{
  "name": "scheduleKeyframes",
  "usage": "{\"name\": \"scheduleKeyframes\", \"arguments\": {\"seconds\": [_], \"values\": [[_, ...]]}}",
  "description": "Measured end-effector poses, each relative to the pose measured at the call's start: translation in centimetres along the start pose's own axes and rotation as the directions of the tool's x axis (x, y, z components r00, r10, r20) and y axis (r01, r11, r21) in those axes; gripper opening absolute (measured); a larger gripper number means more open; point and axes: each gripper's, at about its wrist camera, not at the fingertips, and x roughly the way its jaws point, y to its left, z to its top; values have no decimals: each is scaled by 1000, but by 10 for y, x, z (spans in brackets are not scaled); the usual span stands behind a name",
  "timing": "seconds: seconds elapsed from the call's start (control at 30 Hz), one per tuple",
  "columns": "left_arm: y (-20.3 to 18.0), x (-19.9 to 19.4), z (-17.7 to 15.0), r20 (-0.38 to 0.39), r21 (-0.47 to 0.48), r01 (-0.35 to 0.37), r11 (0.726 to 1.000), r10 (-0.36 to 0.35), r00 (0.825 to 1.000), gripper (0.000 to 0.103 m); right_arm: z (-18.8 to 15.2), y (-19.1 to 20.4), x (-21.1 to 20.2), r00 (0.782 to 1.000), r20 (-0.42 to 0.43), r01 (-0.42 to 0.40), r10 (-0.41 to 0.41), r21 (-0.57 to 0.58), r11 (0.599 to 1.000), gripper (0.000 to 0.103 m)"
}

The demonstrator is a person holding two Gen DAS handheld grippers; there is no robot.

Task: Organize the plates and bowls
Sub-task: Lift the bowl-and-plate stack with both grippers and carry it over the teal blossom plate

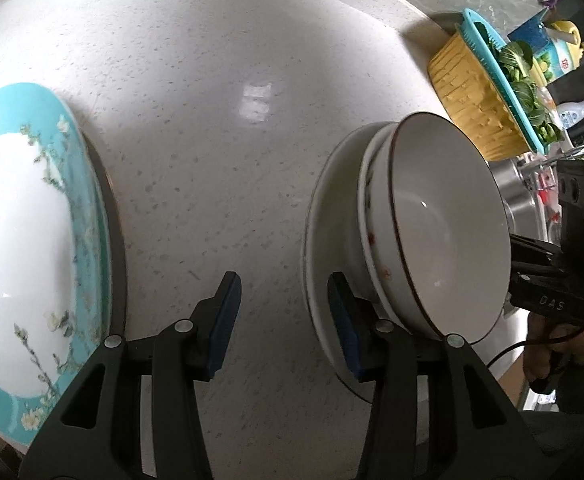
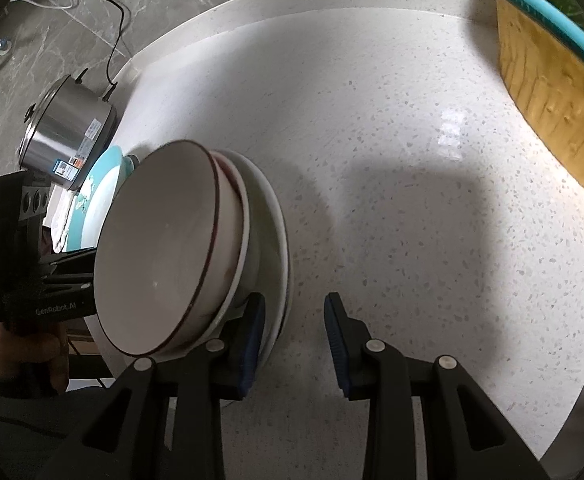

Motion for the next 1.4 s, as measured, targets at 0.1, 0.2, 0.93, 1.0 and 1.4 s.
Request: {"name": "scheduleKeyframes", "arguments": {"seconds": [0.1,0.2,0.93,1.0,1.4], "values": [[-2,2,3,7,7,3,1000,-3,1000,35,0,-1,2,1000,10,-5,5,6,1000,34],[-15,2,8,20,48,-14,999,13,1000,20,0,2,6,1000,1,-18,18,-6,1000,27],[-44,-4,12,27,123,-69,990,66,997,10,-2,18,0,998,8,58,-58,3,998,15],[-44,-10,11,37,121,-70,990,66,997,10,-3,21,-4,998,15,57,-57,1,998,15],[-46,-62,0,83,84,-73,994,66,994,10,-2,45,-34,999,35,41,-39,-46,998,15]]}}
